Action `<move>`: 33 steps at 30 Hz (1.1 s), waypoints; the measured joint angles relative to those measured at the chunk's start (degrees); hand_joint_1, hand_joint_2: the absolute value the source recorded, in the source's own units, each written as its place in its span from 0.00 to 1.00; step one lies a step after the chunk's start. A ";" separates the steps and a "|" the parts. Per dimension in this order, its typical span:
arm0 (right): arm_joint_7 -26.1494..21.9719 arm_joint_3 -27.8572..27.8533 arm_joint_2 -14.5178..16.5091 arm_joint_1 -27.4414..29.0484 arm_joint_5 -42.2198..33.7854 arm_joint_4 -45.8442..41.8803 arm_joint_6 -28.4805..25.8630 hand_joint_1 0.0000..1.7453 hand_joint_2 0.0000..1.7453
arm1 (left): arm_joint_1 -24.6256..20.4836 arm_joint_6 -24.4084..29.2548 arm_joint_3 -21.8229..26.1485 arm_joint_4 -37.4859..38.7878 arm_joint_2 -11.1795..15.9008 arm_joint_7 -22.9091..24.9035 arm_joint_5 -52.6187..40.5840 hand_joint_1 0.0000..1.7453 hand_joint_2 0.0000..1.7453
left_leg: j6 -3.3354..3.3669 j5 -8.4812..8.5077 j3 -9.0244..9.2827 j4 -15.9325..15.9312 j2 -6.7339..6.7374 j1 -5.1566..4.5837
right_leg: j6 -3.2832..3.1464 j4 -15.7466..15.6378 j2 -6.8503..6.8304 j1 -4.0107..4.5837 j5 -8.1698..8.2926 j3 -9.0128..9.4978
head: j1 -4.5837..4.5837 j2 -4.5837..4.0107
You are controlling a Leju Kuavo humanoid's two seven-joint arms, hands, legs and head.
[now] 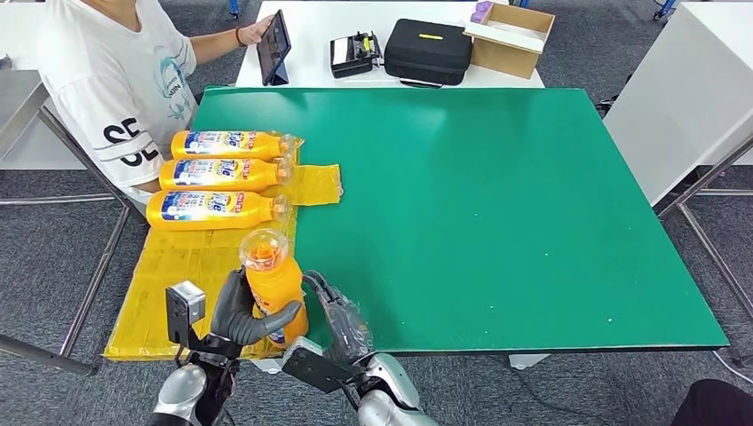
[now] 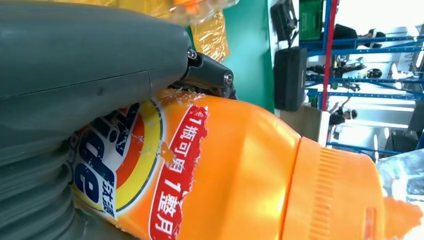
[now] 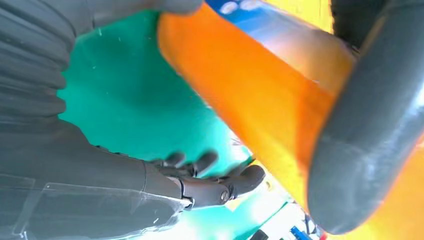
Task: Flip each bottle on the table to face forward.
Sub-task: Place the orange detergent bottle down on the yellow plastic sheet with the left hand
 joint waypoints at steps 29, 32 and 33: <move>-14.49 -9.62 0.02 7.39 -21.37 -37.63 -14.67 0.00 0.00 | -12.30 38.33 9.21 -2.52 3.62 5.13 -52.55 1.00 1.00 | -0.04 0.05 0.00 0.00 0.01 0.00 | 0.01 0.01 0.02 -0.01 0.01 -0.02 | 0.00 0.00; -14.83 -10.36 0.10 7.96 -21.53 -42.03 -15.14 0.00 0.00 | -14.83 41.10 9.52 0.74 4.44 6.34 -59.95 1.00 1.00 | -0.04 0.05 0.01 0.00 0.02 0.00 | 0.00 0.01 0.02 0.00 0.01 -0.02 | 0.00 0.00; -14.85 -10.53 0.10 8.10 -21.53 -42.99 -15.20 0.00 0.00 | -15.33 41.48 9.59 1.73 4.64 6.47 -60.90 1.00 1.00 | -0.05 0.05 0.01 0.00 0.03 0.00 | 0.00 0.01 0.02 0.00 0.01 -0.02 | 0.00 0.00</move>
